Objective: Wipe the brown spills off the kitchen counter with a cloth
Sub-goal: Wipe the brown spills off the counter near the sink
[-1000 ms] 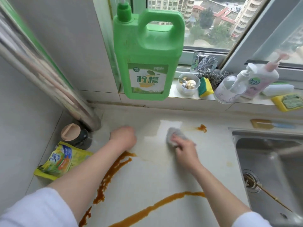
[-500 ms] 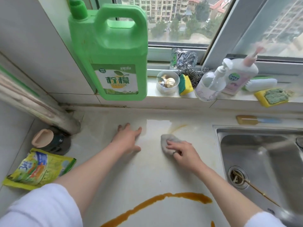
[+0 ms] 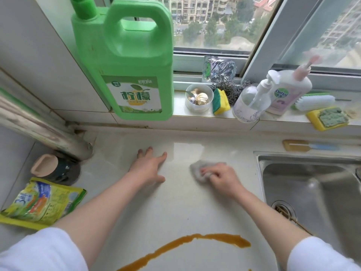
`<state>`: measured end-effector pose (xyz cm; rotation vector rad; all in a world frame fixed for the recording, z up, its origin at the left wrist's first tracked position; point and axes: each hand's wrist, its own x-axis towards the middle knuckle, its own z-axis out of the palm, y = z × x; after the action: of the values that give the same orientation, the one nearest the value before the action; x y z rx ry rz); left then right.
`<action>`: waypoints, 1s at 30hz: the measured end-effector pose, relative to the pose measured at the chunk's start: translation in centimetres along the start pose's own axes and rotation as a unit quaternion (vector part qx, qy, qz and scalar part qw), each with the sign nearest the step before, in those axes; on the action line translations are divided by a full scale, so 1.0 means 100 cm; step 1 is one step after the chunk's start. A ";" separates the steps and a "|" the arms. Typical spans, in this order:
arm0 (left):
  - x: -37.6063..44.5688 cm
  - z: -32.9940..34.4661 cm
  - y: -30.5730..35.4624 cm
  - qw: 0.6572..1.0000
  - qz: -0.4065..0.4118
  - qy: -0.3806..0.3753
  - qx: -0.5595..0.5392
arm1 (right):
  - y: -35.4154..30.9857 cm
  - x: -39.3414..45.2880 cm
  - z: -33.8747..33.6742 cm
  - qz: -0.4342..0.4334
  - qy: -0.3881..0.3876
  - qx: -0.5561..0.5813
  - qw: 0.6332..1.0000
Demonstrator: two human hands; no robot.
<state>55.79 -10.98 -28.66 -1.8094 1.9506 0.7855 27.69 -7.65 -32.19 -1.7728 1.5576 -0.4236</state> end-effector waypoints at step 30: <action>-0.006 -0.007 0.013 0.998 -0.015 -0.015 0.058 | 0.046 -0.045 -0.040 0.147 0.155 0.019 0.977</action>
<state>54.66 -10.90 -27.52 -1.7451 1.9033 0.6719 20.79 -4.60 -31.72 -1.4658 1.9806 -0.5987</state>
